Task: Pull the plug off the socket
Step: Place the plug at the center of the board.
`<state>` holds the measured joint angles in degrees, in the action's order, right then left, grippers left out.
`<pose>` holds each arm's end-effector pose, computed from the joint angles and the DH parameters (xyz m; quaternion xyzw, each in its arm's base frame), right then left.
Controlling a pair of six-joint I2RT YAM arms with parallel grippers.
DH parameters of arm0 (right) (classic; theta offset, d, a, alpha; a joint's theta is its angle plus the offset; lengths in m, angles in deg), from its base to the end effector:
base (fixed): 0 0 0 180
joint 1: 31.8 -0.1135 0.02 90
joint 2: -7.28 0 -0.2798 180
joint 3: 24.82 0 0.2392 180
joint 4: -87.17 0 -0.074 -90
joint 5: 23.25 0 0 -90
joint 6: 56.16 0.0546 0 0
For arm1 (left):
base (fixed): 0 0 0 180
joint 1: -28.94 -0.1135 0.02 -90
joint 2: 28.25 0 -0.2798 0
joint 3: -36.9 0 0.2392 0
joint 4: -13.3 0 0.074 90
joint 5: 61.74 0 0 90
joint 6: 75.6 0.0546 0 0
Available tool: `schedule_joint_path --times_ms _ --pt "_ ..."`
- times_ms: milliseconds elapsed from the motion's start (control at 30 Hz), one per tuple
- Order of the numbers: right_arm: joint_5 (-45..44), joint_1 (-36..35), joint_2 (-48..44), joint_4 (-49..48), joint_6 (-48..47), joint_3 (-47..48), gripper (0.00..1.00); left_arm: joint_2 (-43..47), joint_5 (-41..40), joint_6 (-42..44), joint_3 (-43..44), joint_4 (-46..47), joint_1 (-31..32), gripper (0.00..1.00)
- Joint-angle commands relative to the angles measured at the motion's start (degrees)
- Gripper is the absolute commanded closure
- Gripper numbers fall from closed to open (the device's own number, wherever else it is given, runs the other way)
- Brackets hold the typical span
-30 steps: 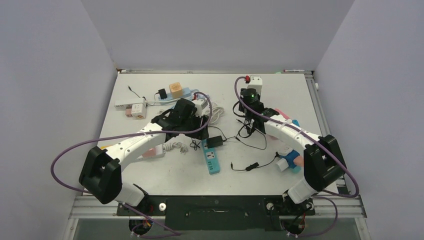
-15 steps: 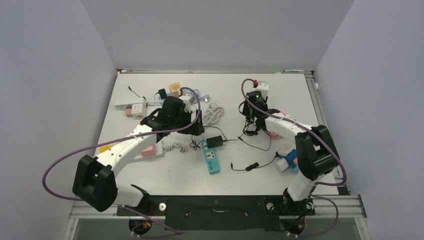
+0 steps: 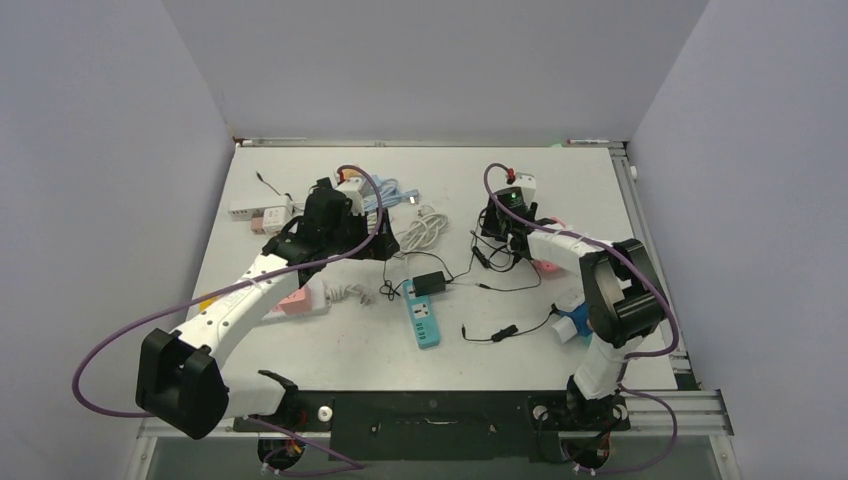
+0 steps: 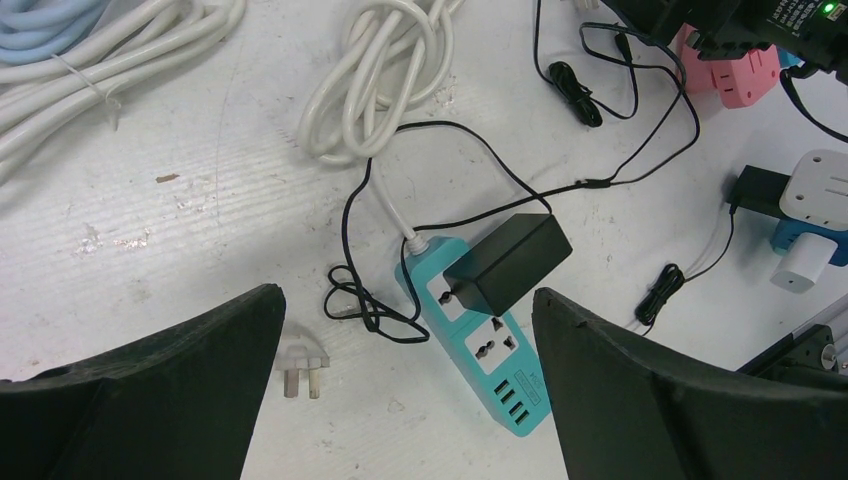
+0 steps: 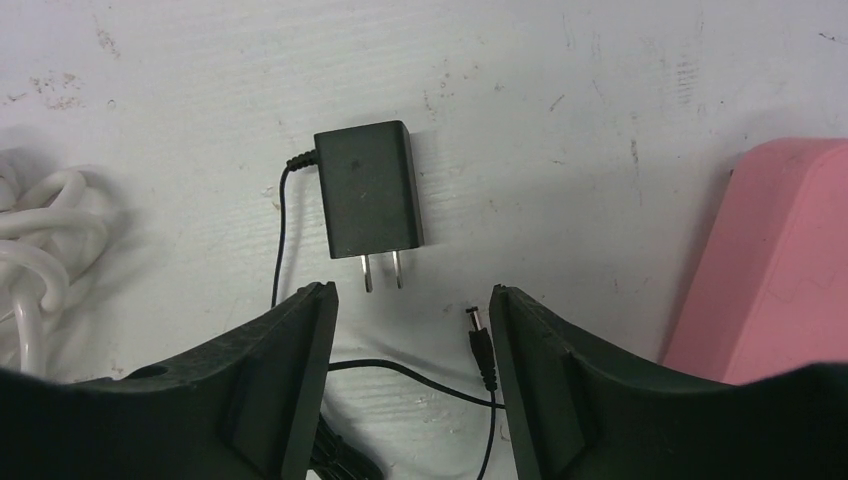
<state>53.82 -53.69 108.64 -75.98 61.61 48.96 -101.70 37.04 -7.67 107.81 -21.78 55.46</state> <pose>0.3553 0.1296 0.1880 0.0905 0.9127 0.0674 0.3928 0.2474 -0.1328 0.2930 0.0685 0.8927 -0.2437 0.3728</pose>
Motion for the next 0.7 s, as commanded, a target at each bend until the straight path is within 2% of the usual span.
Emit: schedule_joint_path --times_ms 0,267,400,500,667 --pt "0.66 -0.08 -3.04 -1.17 0.44 1.31 0.40 1.53 0.20 -0.24 -0.04 2.34 -0.38 0.08" --pt "1.58 -0.21 -13.53 1.23 -2.14 -0.48 0.28 5.93 -2.85 -0.26 -1.91 4.50 -0.70 0.07" --pt "3.74 -1.73 -21.23 4.21 -4.49 -1.77 0.22 8.79 -4.99 -0.30 -2.82 4.88 -2.31 0.03" --pt "4.38 -5.53 -26.38 6.03 -6.43 -2.65 0.19 9.71 -4.51 -1.13 -3.40 5.19 -4.26 0.03" --pt "4.76 -15.03 -32.64 7.27 -10.05 -4.40 0.01 9.59 -1.85 -2.44 -3.73 6.06 -7.10 0.01"
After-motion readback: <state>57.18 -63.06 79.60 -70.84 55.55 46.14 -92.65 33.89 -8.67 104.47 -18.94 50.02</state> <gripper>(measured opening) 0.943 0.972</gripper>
